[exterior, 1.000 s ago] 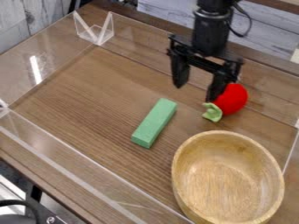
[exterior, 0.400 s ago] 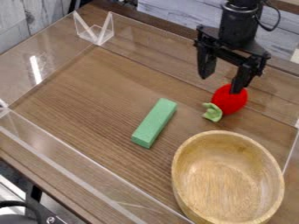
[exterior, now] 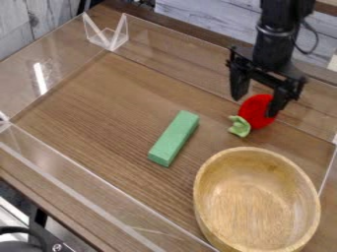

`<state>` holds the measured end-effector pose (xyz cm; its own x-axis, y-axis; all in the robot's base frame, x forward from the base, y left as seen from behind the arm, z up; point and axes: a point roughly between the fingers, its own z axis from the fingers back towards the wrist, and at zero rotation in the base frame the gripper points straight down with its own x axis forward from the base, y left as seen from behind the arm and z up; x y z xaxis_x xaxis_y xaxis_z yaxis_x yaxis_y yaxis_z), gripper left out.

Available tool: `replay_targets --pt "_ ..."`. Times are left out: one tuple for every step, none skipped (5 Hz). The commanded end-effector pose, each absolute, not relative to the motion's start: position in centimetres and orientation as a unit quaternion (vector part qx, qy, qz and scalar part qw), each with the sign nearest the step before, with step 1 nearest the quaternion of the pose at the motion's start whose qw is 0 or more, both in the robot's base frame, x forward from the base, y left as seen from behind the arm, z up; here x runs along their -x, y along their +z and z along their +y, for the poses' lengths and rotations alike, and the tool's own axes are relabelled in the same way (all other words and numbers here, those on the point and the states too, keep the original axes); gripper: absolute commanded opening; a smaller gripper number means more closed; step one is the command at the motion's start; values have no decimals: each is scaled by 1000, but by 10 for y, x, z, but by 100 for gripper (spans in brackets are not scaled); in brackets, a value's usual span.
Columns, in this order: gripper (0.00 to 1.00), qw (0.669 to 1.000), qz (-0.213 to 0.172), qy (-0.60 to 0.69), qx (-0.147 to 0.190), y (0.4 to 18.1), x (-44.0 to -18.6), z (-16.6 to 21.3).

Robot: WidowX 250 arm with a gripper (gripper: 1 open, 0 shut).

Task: Move the red object to the left side of the table

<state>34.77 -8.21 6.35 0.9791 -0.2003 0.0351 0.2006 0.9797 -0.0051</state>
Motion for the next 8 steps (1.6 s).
replay_targets --pt "100 987 -68 -146 14 94 -360 -76" --pt "100 981 -84 -173 10 110 -357 -64" --pt "100 987 -94 -132 10 118 -366 -39" --pt "100 989 -93 -111 19 112 -375 -28" --pt "100 991 -88 -94 21 104 -376 -22" --pt "100 992 -82 -96 23 99 -374 -28" --pt "100 992 -75 -97 25 94 -371 -33" --pt "100 994 -69 -82 24 97 -371 -30"
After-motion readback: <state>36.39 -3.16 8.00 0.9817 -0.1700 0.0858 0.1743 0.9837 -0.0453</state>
